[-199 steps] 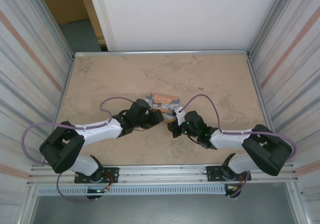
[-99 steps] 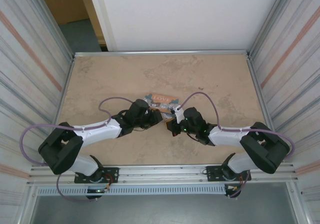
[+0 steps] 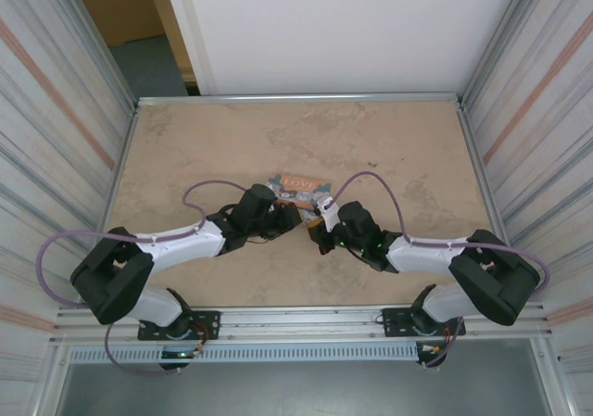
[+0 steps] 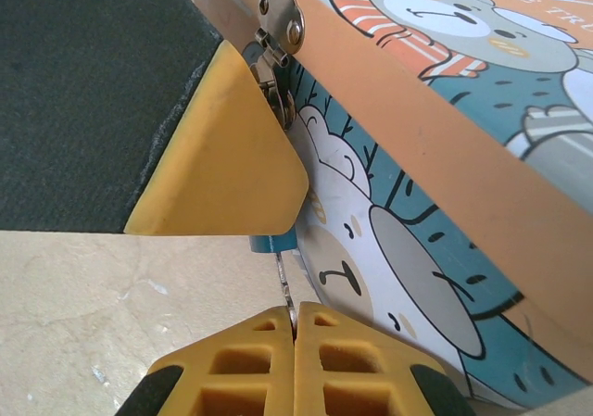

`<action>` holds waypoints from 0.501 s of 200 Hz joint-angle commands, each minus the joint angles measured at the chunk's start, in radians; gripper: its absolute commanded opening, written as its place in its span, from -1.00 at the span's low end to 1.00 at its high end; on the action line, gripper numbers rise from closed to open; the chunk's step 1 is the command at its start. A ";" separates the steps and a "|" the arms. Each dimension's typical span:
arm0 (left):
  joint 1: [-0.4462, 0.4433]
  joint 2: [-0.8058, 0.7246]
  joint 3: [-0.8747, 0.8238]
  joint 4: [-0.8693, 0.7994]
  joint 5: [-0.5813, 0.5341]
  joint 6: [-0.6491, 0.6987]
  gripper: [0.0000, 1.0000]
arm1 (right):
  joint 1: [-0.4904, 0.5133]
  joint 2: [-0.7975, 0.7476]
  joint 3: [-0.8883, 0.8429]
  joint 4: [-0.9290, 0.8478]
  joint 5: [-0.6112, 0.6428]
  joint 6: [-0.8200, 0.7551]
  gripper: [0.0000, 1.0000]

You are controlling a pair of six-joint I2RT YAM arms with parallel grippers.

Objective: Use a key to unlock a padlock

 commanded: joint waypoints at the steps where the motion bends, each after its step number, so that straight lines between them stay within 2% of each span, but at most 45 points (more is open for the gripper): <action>1: -0.031 -0.030 -0.005 0.047 0.113 -0.003 -0.66 | -0.008 -0.030 0.043 0.119 -0.002 -0.022 -1.00; 52: -0.031 -0.027 -0.001 0.044 0.116 -0.003 -0.66 | -0.006 -0.040 0.052 0.116 0.024 -0.057 -1.00; 100: -0.032 -0.020 -0.005 0.058 0.112 -0.009 -0.66 | -0.033 -0.031 0.059 0.160 -0.141 0.032 -1.00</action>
